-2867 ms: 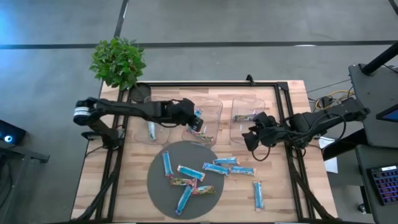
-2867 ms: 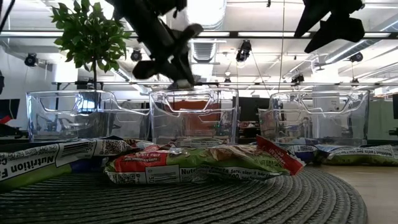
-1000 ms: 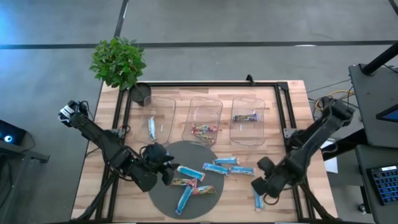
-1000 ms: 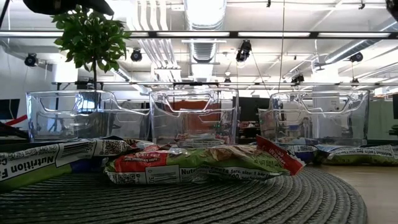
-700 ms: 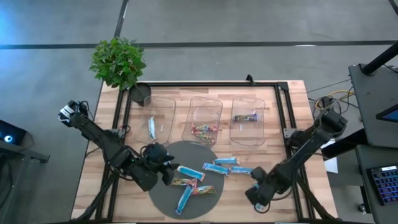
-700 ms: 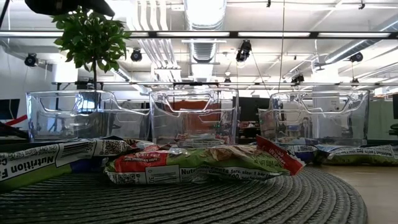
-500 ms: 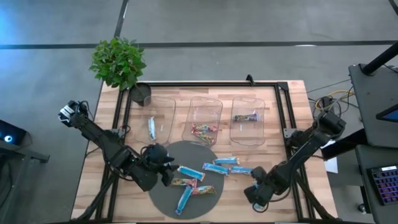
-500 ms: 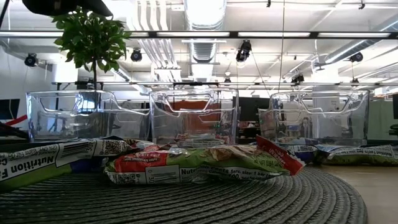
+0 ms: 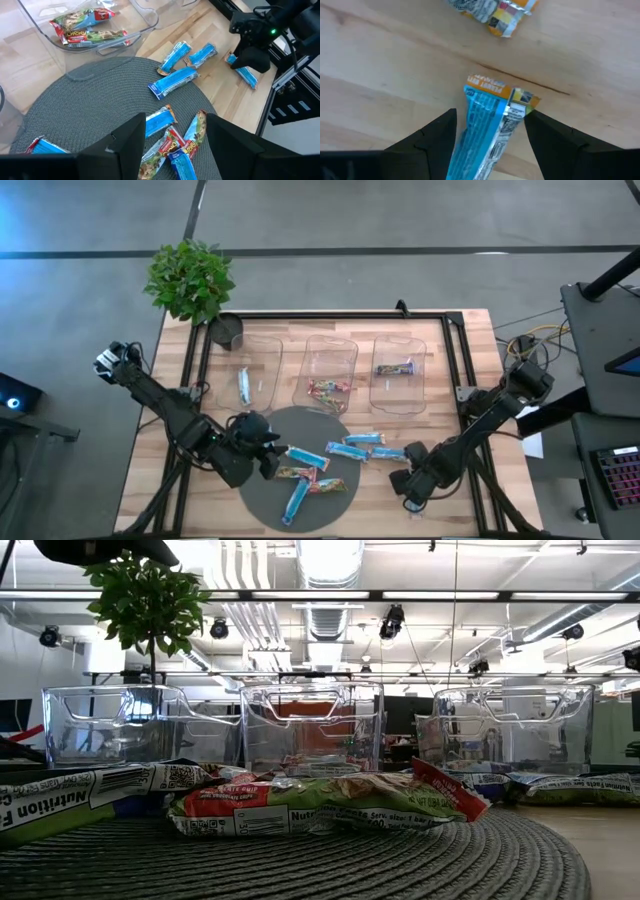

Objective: Pick and place Granola Bars by type
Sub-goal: Put the yellow granola bar into the left transparent bin

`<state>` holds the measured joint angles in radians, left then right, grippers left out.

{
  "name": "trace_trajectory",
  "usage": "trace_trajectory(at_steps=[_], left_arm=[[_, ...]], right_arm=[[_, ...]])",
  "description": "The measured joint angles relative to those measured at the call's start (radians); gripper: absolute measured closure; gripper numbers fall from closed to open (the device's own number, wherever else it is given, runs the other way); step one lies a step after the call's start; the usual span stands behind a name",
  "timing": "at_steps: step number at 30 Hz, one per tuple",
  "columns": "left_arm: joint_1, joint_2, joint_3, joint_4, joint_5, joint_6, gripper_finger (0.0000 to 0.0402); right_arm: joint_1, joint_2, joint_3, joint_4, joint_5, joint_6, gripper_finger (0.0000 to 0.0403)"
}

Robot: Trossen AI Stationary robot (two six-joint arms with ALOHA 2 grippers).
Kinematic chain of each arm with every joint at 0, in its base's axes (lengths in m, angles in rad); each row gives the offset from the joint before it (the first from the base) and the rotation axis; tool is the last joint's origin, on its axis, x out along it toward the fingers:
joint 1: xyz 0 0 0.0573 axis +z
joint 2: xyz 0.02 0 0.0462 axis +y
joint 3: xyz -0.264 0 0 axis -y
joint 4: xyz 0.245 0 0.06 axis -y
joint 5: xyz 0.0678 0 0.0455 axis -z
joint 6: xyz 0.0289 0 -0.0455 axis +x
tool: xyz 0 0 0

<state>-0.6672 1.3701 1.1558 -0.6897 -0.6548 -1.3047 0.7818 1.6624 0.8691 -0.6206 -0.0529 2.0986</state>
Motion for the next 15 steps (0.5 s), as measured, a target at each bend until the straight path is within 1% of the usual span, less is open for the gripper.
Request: trace_trajectory(at_steps=[3,6,15], left_arm=[[-0.001,0.000,-0.001,0.001,0.001,-0.001,0.0211],[-0.002,0.000,-0.001,0.000,0.001,-0.007,0.0211],[-0.002,0.000,-0.009,0.002,0.010,-0.014,0.0211]], right_arm=[[0.000,-0.001,-0.012,0.015,-0.001,0.002,0.0181],[0.000,-0.006,-0.014,0.013,-0.003,-0.007,0.0195],[0.001,-0.010,-0.015,-0.009,-0.033,-0.076,0.0287]])
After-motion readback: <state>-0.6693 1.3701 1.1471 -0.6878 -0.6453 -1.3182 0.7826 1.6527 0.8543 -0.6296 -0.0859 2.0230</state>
